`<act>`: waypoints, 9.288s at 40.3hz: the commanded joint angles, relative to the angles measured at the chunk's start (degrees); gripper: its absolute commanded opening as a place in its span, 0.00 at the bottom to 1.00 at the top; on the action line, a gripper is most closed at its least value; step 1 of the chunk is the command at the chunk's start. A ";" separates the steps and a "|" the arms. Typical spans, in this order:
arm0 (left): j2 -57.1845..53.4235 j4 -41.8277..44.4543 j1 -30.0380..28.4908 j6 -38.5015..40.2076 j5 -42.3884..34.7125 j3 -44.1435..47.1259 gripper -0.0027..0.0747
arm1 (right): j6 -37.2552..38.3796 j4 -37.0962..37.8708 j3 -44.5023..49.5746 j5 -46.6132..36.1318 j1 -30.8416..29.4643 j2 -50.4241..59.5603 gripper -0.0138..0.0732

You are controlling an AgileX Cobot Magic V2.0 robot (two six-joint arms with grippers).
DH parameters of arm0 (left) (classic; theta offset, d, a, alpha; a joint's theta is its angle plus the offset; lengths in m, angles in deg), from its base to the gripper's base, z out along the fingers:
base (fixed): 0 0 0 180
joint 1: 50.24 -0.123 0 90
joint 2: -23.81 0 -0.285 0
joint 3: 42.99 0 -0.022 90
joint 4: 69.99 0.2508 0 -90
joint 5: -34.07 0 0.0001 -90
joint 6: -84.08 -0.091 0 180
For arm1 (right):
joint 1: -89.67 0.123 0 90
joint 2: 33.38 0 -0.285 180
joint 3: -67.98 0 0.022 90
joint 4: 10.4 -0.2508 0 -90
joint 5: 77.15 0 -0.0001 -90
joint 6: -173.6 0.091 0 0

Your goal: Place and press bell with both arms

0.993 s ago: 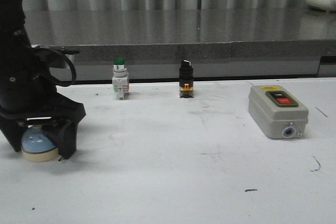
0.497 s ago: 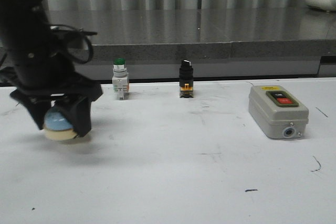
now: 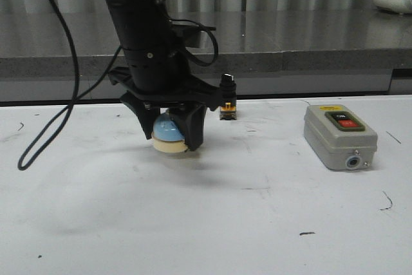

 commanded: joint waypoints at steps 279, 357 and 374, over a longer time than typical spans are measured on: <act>-106.03 -4.70 -28.30 0.00 -39.49 71.50 0.01 | -2.93 -4.52 5.81 -8.90 4.55 5.44 0.09; -120.89 -2.16 -34.79 0.00 -50.55 93.78 0.01 | -2.93 -2.63 6.72 -10.04 4.55 5.45 0.09; -120.89 -2.16 -34.79 0.00 -50.55 93.78 0.01 | -2.80 2.96 24.00 -13.22 2.88 14.60 0.09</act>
